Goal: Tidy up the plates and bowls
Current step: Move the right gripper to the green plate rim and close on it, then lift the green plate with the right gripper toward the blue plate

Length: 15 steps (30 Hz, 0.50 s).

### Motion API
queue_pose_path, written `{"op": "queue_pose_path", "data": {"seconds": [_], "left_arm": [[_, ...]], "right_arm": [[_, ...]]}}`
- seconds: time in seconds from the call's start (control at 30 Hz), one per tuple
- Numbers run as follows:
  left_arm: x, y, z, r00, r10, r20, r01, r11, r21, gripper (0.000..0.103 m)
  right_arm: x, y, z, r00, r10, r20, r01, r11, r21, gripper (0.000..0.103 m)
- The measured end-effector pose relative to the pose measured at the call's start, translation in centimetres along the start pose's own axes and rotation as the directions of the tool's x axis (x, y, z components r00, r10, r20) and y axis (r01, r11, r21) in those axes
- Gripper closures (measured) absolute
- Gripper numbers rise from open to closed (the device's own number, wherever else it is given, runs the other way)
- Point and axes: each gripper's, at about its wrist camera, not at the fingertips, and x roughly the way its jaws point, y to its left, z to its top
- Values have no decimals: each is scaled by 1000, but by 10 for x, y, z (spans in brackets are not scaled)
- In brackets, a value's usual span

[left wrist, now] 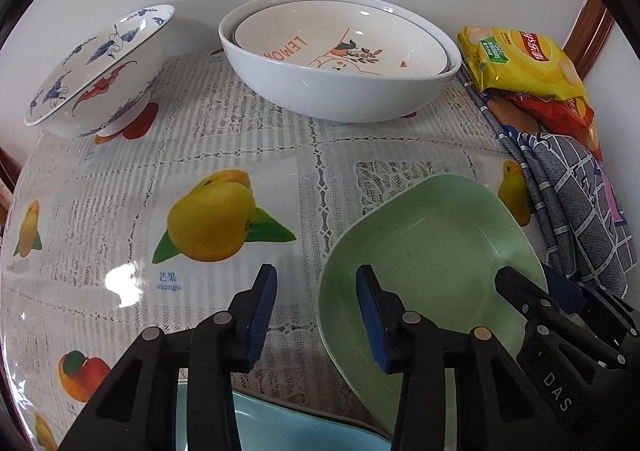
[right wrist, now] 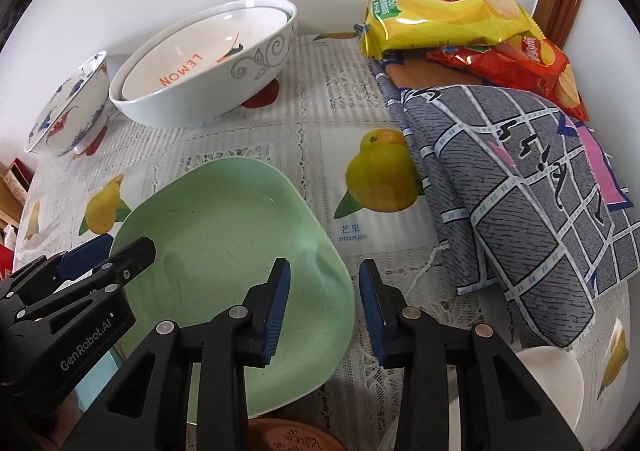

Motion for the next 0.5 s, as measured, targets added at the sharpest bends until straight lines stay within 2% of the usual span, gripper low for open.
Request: {"op": "queue_pose_path", "data": {"seconds": [0.13,0.2,0.33,0.5], "left_arm": [[6,-4,-1,1000,-4,-1,4,1000,10,74],[7,-6,0,1000,-19,6,19,1000,19,83],[6,-7,1,999,-10,38,9,1000,18,87],[-7,0,4,997,-45,61,46,999,-9,90]], "right_arm": [[7,3,1,999,-35,-18,35,999,-6,83],[9,1,1,999,-29,-21,30,1000,10,86],[8,-2,-1,1000,-9,1,9,999,38,89],[-2,-7,-3,999,16,51,-18,999,44,91]]}}
